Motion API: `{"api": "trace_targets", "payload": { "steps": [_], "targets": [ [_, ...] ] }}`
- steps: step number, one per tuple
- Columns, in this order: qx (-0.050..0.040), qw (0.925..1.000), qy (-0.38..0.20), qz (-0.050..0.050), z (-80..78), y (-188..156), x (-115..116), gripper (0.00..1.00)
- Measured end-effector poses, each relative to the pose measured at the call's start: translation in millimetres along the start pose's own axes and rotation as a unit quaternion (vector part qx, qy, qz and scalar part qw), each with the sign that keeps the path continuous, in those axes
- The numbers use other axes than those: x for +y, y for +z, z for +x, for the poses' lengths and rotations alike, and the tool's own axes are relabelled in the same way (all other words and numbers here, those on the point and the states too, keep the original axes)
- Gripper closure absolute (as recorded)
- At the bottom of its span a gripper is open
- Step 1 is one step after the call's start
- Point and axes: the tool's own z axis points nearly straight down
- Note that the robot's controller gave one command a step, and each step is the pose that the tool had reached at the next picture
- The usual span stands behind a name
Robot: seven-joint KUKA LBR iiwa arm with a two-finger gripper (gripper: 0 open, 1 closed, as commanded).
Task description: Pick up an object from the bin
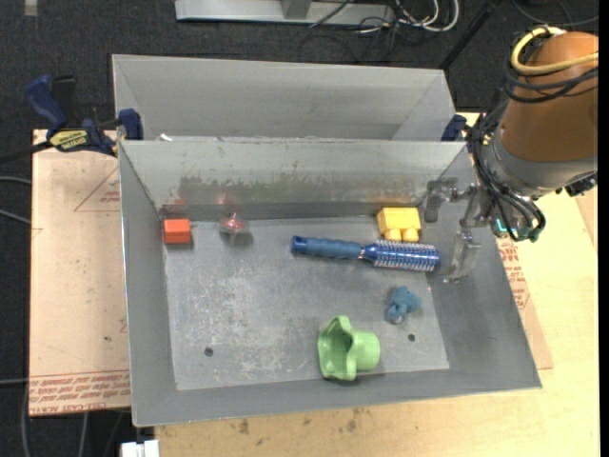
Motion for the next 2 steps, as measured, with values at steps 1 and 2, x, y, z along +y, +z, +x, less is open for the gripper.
{"api": "trace_targets", "payload": {
  "steps": [1,2],
  "targets": [
    [-0.0036,0.9984,-0.057,0.0,-50.0,177,11,0.0],
    [-0.0058,0.9985,-0.054,0.0,-46.7,142,35,0.0]
  ]
}}
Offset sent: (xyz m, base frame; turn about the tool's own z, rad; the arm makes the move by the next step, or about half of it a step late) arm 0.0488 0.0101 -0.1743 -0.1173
